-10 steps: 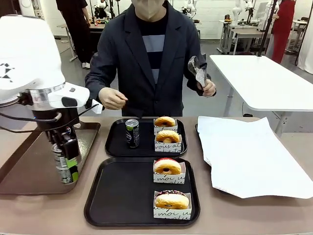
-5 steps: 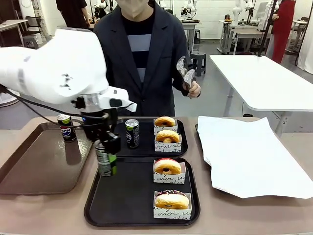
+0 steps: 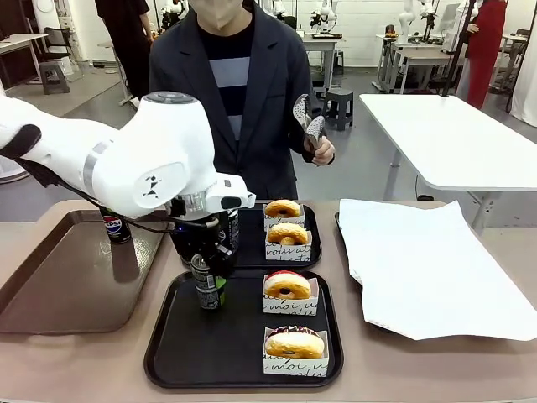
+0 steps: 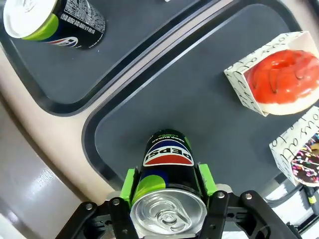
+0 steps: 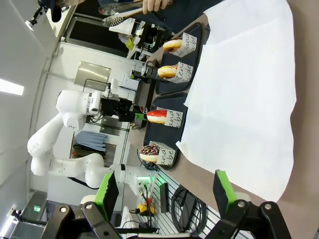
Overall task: Set up donuts and drinks on trays.
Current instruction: Pick up one Pepsi coke from the Handle tray and place it on the Flat Tray without a Pepsi coke.
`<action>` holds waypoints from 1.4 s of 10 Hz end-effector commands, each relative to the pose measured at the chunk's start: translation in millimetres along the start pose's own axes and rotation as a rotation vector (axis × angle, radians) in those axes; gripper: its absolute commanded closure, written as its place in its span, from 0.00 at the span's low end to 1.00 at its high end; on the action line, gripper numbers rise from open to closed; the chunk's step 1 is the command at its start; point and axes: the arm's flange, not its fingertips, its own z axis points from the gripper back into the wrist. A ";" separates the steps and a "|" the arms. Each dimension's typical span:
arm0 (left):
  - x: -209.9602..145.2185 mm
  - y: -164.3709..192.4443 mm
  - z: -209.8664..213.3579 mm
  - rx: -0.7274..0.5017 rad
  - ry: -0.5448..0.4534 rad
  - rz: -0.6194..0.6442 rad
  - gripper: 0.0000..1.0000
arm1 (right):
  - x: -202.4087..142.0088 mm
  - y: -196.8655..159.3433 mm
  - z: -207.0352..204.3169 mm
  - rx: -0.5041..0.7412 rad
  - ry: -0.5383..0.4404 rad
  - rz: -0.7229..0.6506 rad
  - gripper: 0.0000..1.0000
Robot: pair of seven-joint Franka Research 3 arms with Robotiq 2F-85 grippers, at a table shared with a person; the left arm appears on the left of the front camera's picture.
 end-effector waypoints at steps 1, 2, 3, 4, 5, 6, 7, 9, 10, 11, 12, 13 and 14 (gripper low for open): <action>1.2 -6.0 -9.1 0.068 -0.023 0.010 0.42 | 1.4 -1.0 0.6 0.017 -0.014 0.019 0.00; 0.2 -7.9 -13.4 0.077 -0.025 0.003 0.42 | 1.4 -1.0 0.6 0.017 -0.014 0.019 0.00; -0.3 -9.0 -15.2 0.075 -0.027 -0.001 0.42 | 1.4 -1.0 0.6 0.017 -0.014 0.019 0.00; -1.3 -9.3 -15.7 0.065 -0.032 -0.017 0.42 | 1.4 -1.0 0.6 0.017 -0.014 0.019 0.00; -1.4 -8.9 -13.7 0.051 -0.033 -0.016 0.00 | 1.4 -1.0 0.6 0.017 -0.014 0.019 0.00; -0.7 -7.4 -10.3 0.041 -0.038 -0.011 0.00 | 1.4 -1.0 0.6 0.017 -0.014 0.019 0.00; -0.5 -6.3 -6.8 0.033 -0.042 -0.003 0.00 | 1.4 -1.0 0.6 0.017 -0.014 0.019 0.00; -0.4 -1.4 7.7 0.024 -0.071 0.022 0.10 | 1.4 -1.0 0.6 0.017 -0.014 0.019 0.00; -0.3 3.1 16.6 0.019 -0.086 0.034 0.00 | 1.4 -1.0 0.6 0.017 -0.014 0.019 0.00; -1.2 7.0 25.0 0.010 -0.100 0.043 0.00 | 1.4 -1.0 0.6 0.017 -0.014 0.019 0.00; -4.2 8.1 32.4 0.002 -0.112 0.055 0.00 | 1.4 -1.0 0.6 0.017 -0.014 0.019 0.00; -7.5 9.1 43.5 0.004 -0.110 0.067 0.00 | 1.4 -1.0 0.6 0.017 -0.014 0.019 0.00; -10.2 9.7 53.6 0.028 -0.092 0.100 0.00 | 1.4 -1.0 0.6 0.017 -0.014 0.019 0.00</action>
